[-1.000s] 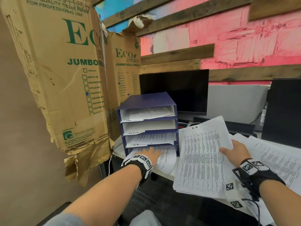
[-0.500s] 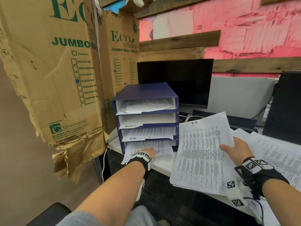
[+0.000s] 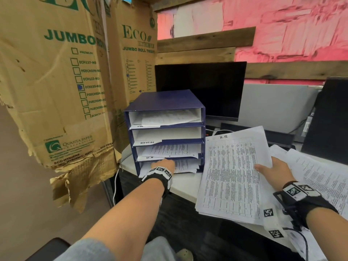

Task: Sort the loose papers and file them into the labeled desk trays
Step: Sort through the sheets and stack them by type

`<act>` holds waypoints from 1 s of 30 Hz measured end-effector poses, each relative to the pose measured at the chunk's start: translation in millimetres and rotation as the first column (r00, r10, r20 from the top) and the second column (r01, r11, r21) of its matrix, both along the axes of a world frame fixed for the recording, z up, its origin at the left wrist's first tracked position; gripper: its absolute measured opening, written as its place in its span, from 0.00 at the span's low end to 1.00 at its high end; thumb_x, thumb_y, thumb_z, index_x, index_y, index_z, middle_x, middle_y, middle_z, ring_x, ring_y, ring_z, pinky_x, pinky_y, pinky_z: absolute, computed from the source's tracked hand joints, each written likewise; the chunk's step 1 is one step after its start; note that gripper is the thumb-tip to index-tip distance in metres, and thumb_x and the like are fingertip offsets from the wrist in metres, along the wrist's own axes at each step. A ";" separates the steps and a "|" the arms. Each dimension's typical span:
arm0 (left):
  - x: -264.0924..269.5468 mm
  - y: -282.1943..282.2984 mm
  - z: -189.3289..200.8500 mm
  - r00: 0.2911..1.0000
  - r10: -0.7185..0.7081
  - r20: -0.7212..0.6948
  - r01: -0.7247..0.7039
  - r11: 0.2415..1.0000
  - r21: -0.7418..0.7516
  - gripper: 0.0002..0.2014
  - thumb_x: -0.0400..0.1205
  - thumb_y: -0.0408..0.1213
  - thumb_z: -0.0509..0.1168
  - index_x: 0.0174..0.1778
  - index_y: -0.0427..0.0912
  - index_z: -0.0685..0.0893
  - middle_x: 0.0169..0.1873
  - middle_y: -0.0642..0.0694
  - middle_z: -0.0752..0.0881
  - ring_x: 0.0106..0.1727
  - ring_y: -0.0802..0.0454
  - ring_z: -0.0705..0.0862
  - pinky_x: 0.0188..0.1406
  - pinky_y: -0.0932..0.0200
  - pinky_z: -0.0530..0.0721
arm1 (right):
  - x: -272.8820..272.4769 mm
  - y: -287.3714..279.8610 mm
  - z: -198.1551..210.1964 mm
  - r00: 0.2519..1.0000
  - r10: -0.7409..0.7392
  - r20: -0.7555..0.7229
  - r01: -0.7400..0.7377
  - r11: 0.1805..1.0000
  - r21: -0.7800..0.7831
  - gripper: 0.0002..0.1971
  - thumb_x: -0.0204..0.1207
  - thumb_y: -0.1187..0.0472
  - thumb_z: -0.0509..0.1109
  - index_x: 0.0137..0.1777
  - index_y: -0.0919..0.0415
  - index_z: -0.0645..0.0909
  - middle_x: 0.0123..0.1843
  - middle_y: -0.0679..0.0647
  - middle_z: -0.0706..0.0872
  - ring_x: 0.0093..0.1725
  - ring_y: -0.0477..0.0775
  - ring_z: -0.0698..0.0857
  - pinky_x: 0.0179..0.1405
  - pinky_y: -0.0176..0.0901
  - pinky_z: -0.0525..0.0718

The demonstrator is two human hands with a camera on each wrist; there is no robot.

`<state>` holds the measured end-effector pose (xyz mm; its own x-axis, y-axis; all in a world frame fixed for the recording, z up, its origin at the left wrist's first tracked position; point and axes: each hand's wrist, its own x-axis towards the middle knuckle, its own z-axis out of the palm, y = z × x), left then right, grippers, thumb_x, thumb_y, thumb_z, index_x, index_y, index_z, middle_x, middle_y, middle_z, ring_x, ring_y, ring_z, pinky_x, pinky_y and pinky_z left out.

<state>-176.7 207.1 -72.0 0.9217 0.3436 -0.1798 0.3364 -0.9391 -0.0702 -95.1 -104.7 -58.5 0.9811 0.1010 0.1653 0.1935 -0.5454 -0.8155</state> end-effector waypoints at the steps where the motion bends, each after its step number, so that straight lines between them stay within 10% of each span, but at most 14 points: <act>1: -1.6 -2.0 0.0 0.999 0.024 0.032 -0.025 1.000 0.003 0.14 0.80 0.29 0.63 0.61 0.38 0.79 0.57 0.40 0.84 0.60 0.38 0.82 0.61 0.43 0.80 | -0.1 -0.6 0.0 1.000 0.002 0.002 -0.002 1.000 0.003 0.17 0.78 0.64 0.70 0.64 0.69 0.80 0.60 0.67 0.84 0.53 0.60 0.80 0.52 0.47 0.74; 9: -5.3 -10.9 2.9 0.996 0.036 0.082 -0.028 0.995 -0.097 0.13 0.81 0.22 0.57 0.61 0.31 0.79 0.57 0.35 0.83 0.56 0.38 0.84 0.52 0.51 0.82 | -1.4 -5.7 -1.7 1.000 -0.015 -0.020 0.017 0.996 0.089 0.17 0.77 0.62 0.70 0.65 0.65 0.80 0.61 0.65 0.85 0.52 0.59 0.81 0.57 0.53 0.78; 13: -4.2 -16.3 16.4 0.980 -0.028 0.199 0.073 0.972 -0.222 0.13 0.87 0.37 0.55 0.50 0.35 0.82 0.44 0.40 0.84 0.43 0.44 0.83 0.43 0.54 0.83 | -4.6 -9.6 2.8 0.999 -0.028 -0.042 0.035 0.982 0.186 0.18 0.77 0.63 0.70 0.66 0.64 0.80 0.61 0.64 0.85 0.54 0.62 0.82 0.58 0.54 0.78; 20: 1.9 -49.4 31.5 0.952 0.035 0.305 0.198 0.688 -0.698 0.25 0.83 0.60 0.56 0.64 0.44 0.79 0.56 0.44 0.86 0.43 0.48 0.88 0.48 0.52 0.87 | -8.6 -11.3 6.6 0.998 -0.008 -0.057 0.022 0.969 0.245 0.17 0.77 0.61 0.71 0.65 0.62 0.80 0.58 0.62 0.86 0.52 0.61 0.84 0.54 0.51 0.80; 25: 17.9 -70.0 25.8 0.951 0.079 0.300 0.184 0.636 -0.749 0.30 0.76 0.54 0.71 0.69 0.42 0.74 0.49 0.46 0.85 0.45 0.48 0.89 0.50 0.49 0.89 | -8.5 -18.7 6.3 0.998 0.003 -0.061 0.013 0.968 0.251 0.15 0.76 0.57 0.72 0.61 0.61 0.82 0.52 0.58 0.87 0.50 0.60 0.86 0.54 0.53 0.82; 30: 27.5 -73.2 19.2 0.929 0.196 0.314 0.162 0.546 -0.822 0.18 0.70 0.40 0.79 0.49 0.49 0.78 0.43 0.45 0.88 0.46 0.49 0.88 0.52 0.46 0.89 | -1.6 -23.4 2.1 0.997 -0.015 -0.081 0.034 0.969 0.244 0.16 0.76 0.54 0.72 0.60 0.60 0.83 0.51 0.56 0.86 0.45 0.55 0.84 0.49 0.46 0.79</act>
<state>-149.1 133.9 -52.8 0.9720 0.2213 -0.0790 0.1833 -0.5040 0.8440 -96.7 -128.1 -56.5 0.9936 0.0426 0.1050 0.1132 -0.3312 -0.9368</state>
